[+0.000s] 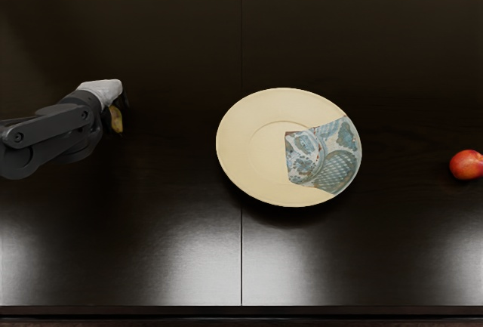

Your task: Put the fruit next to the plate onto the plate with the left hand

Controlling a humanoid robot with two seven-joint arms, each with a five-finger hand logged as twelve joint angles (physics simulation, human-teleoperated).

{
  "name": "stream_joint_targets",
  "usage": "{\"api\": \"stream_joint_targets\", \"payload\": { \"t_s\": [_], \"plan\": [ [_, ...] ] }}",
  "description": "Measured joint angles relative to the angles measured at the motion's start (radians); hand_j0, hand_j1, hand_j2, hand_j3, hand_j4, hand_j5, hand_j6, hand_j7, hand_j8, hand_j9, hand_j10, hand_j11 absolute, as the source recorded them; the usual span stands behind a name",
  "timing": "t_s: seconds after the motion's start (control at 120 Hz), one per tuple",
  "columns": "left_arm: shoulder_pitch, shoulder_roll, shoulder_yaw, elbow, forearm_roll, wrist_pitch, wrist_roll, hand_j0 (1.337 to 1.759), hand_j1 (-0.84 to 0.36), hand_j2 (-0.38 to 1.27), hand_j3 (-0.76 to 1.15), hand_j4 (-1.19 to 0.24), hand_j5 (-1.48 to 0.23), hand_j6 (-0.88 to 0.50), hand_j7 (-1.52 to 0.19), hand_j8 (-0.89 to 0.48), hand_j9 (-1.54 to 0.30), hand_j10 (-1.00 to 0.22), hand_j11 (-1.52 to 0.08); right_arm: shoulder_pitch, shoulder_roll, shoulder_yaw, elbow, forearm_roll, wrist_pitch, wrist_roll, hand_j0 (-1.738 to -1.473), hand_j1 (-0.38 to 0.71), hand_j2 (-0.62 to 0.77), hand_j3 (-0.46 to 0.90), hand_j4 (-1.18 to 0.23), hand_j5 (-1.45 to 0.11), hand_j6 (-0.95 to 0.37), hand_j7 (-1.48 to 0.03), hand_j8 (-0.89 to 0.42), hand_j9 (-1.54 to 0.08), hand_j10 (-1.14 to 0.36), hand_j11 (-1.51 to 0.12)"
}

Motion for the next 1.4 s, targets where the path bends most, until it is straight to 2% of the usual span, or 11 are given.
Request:
{"api": "stream_joint_targets", "payload": {
  "t_s": [0.475,0.9,1.042,1.142,1.267,1.4],
  "plan": [
    [0.006,0.000,0.000,0.004,-0.001,-0.002,0.001,1.653,-0.30,0.28,0.00,-0.60,-0.71,-0.45,-0.73,-0.40,-0.76,-0.57,-0.76,0.000,0.000,0.001,0.000,0.000,0.000,0.000,-1.658,-0.31,-0.01,0.00,-0.03,-0.04,-0.03,-0.04,-0.03,-0.04,-0.03,-0.04],
    [0.012,-0.002,-0.001,0.003,-0.004,-0.004,0.001,1.650,-0.30,0.26,0.00,-0.69,-0.78,-0.41,-0.82,-0.35,-0.86,-0.55,-0.87,0.000,0.000,0.001,0.000,0.000,0.000,0.000,-1.658,-0.31,-0.01,0.00,-0.03,-0.04,-0.03,-0.04,-0.03,-0.04,-0.03,-0.04],
    [0.008,-0.002,-0.002,0.000,-0.013,-0.010,0.001,1.650,-0.27,0.28,0.00,-0.68,-0.84,-0.43,-0.87,-0.36,-0.90,-0.59,-0.90,0.000,0.000,0.000,0.000,0.000,0.000,0.000,-1.658,-0.31,-0.01,0.00,-0.03,-0.04,-0.03,-0.04,-0.03,-0.04,-0.03,-0.04],
    [-0.001,-0.002,-0.002,-0.002,-0.045,-0.015,0.000,1.651,-0.25,0.36,0.00,-0.69,-0.89,-0.48,-0.90,-0.42,-0.92,-0.65,-0.93,0.000,0.000,0.000,0.000,0.000,0.000,0.000,-1.658,-0.31,-0.01,0.00,-0.03,-0.04,-0.03,-0.04,-0.03,-0.04,-0.03,-0.04],
    [-0.004,-0.002,-0.003,-0.005,-0.060,-0.018,0.000,1.650,-0.20,0.32,0.00,-0.70,-0.93,-0.50,-0.94,-0.44,-0.95,-0.67,-0.96,0.000,0.000,0.000,0.000,0.000,0.000,0.000,-1.658,-0.31,-0.01,0.00,-0.03,-0.04,-0.03,-0.04,-0.03,-0.04,-0.03,-0.04],
    [-0.007,-0.001,-0.004,-0.014,-0.066,-0.020,0.000,1.652,-0.21,0.39,0.00,-0.70,-0.96,-0.51,-0.95,-0.46,-0.96,-0.70,-0.97,0.000,0.000,0.001,0.000,0.000,0.000,0.000,-1.658,-0.31,-0.01,0.00,-0.03,-0.04,-0.03,-0.04,-0.03,-0.04,-0.03,-0.04]
  ]
}}
